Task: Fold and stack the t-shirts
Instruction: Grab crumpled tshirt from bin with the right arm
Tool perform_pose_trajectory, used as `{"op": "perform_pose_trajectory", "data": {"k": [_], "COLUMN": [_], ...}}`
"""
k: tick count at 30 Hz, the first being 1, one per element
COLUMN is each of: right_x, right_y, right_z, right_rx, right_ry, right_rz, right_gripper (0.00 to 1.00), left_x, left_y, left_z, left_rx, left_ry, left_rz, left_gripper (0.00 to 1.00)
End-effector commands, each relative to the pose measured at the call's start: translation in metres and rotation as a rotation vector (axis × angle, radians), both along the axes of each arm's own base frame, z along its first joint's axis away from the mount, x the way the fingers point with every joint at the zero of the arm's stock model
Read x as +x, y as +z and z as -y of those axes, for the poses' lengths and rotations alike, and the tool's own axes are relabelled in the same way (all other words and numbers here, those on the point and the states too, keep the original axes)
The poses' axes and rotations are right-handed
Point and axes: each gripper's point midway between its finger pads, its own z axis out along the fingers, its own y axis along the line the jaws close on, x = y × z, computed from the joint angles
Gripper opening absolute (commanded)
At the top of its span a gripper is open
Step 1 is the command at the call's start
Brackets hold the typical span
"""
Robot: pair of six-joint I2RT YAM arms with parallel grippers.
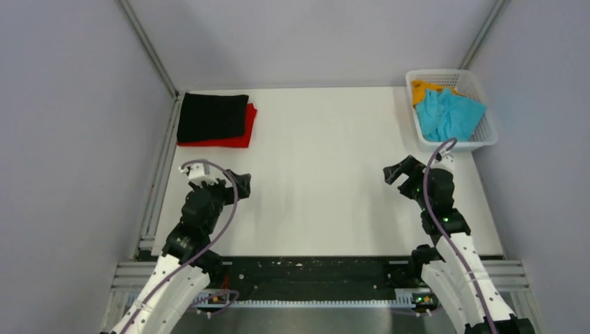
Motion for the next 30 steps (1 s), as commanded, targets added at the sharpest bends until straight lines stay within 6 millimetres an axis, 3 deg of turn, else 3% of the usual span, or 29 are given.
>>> {"op": "perform_pose_trajectory", "data": {"k": [1,5,8,12,16,21,23,27,30], "right_x": [0.01,0.018,0.035,0.073,0.131,0.211,0.241,0.275,0.289], "right_y": [0.026,0.049,0.078,0.105,0.116,0.11,0.089,0.067,0.048], "right_z": [-0.008,-0.005,0.002,0.029,0.068,0.129,0.141,0.161,0.177], "right_rx": [0.018,0.002,-0.065,-0.211,-0.293,-0.249,-0.27,-0.234,-0.155], "right_ry": [0.046,0.033,0.017,-0.087,-0.199,-0.26,-0.23,-0.246,-0.28], "right_rz": [0.088,0.138,0.181,0.092,-0.022,-0.111,-0.16,-0.234,-0.264], "right_gripper": [0.99,0.99,0.99,0.99,0.99,0.99,0.97,0.95,0.89], "left_x": [0.003,0.005,0.004,0.006,0.006,0.005,0.007,0.01,0.012], "left_y": [0.008,0.009,0.008,0.008,0.006,0.007,0.006,0.003,0.0], "left_z": [-0.001,-0.003,-0.006,-0.011,-0.018,-0.025,-0.026,-0.031,-0.03], "left_rx": [-0.048,-0.061,-0.062,-0.065,-0.05,-0.046,-0.043,-0.024,-0.012], "left_ry": [0.024,0.041,0.06,0.095,0.134,0.166,0.178,0.204,0.208], "left_rz": [0.046,0.043,0.033,0.036,0.02,0.026,0.036,0.023,0.01], "left_gripper": [0.99,0.99,0.99,0.99,0.99,0.99,0.99,0.99,0.99]}}
